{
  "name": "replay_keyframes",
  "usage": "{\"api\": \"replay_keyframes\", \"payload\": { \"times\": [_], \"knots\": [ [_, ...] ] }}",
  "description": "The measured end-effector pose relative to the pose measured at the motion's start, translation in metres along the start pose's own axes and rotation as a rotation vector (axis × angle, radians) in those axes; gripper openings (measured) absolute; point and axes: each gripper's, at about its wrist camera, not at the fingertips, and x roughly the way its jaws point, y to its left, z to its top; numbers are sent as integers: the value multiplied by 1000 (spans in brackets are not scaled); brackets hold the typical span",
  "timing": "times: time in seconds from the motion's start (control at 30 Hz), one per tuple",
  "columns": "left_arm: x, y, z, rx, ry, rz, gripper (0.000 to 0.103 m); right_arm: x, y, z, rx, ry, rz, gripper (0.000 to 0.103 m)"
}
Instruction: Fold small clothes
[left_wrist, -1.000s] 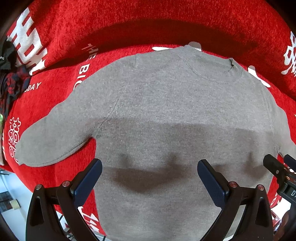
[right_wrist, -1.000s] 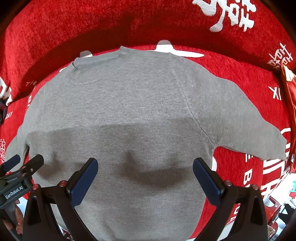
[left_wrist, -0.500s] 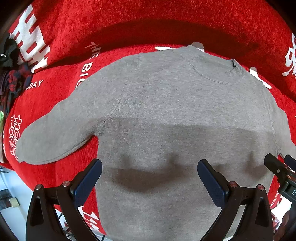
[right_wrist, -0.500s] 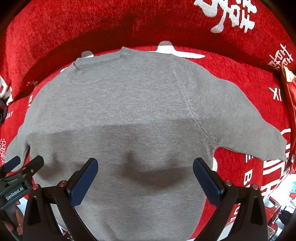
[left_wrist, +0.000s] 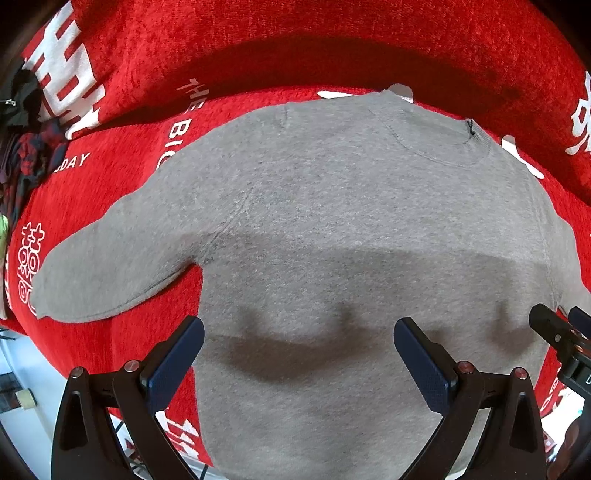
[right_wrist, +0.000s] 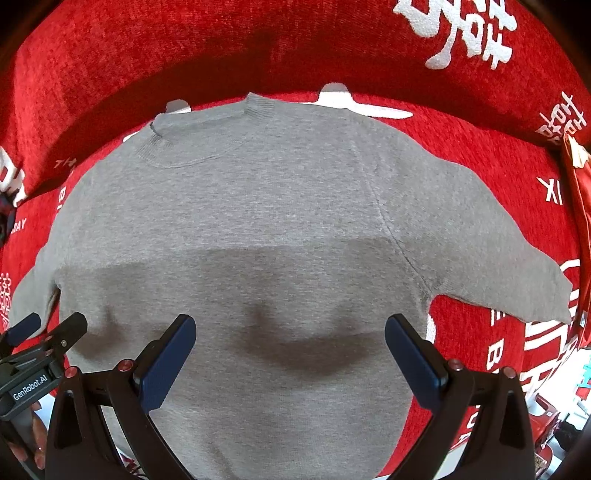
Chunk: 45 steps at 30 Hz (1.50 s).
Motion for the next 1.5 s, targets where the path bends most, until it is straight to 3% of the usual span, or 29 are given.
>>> {"api": "replay_keyframes", "payload": {
  "times": [0.77, 1.2, 1.5],
  "knots": [
    [-3, 6, 2, -22, -34, -31, 103, 1, 5, -4, -3, 5, -8, 102],
    [-2, 20, -4, -52, -36, -29, 103, -13, 17, -1, -17, -22, 31, 102],
    [2, 76, -15, -186, -72, -152, 103, -11, 58, -7, -109, -24, 36, 102]
  ]
}}
